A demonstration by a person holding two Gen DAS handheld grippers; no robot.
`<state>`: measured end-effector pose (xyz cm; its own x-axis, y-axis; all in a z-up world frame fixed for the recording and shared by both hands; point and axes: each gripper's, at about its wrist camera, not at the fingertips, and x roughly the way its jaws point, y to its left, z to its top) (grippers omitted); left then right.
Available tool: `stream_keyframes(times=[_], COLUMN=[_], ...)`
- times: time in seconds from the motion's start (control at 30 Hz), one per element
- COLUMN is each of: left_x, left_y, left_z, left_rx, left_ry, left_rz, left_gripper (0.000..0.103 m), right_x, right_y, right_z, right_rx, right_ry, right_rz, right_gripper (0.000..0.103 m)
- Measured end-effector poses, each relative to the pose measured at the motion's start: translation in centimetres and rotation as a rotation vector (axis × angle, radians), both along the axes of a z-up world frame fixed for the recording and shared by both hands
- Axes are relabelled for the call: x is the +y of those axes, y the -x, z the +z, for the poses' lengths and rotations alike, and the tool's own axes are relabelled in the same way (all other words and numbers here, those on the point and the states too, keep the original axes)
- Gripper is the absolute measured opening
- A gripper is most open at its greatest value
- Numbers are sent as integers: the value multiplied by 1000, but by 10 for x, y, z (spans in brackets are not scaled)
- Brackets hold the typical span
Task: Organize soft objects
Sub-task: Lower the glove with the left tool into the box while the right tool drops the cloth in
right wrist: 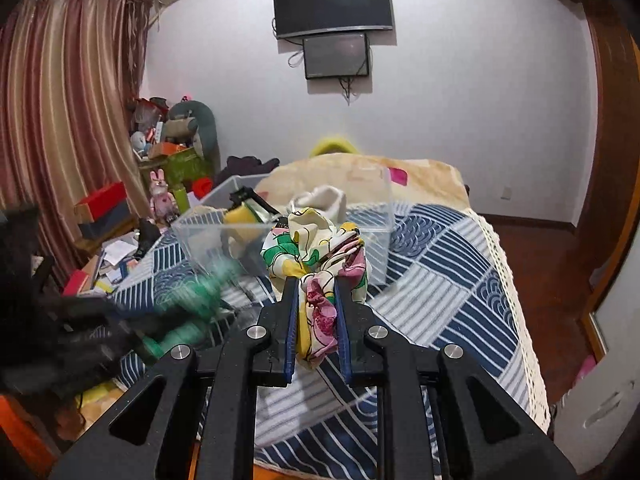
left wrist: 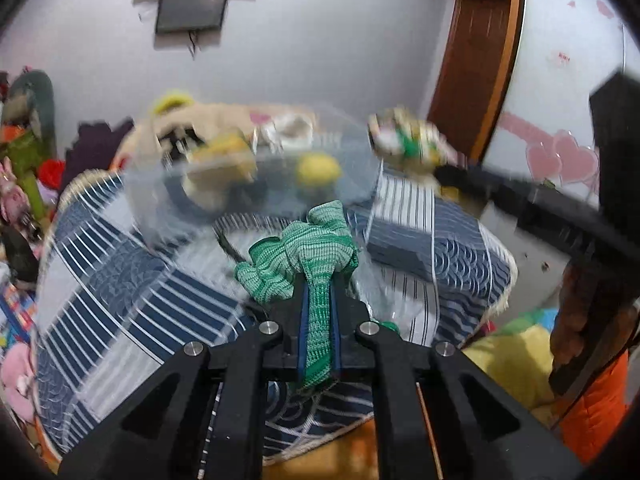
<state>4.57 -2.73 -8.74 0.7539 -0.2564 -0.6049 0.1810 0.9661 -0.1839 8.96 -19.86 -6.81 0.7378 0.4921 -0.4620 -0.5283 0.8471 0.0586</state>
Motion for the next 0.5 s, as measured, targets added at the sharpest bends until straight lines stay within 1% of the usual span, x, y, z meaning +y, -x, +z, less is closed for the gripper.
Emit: stream_keyframes(times=[0.1, 0.2, 0.37, 0.5], left_x=[1, 6, 25, 39], left_y=[4, 13, 24, 22], left_z=[-7, -4, 13, 29], left_rx=[11, -2, -54, -100], left_ry=[-14, -35, -29, -9], left_rz=[0, 20, 91, 140], left_gripper=[9, 9, 9, 9], right_x=[10, 20, 28, 26], right_y=[-3, -5, -7, -8], right_z=[3, -1, -9, -8], right_rx=[-2, 5, 26, 31], right_ry=[-2, 10, 21, 17], right_rz=[28, 49, 60, 55], right_gripper=[15, 15, 15, 15])
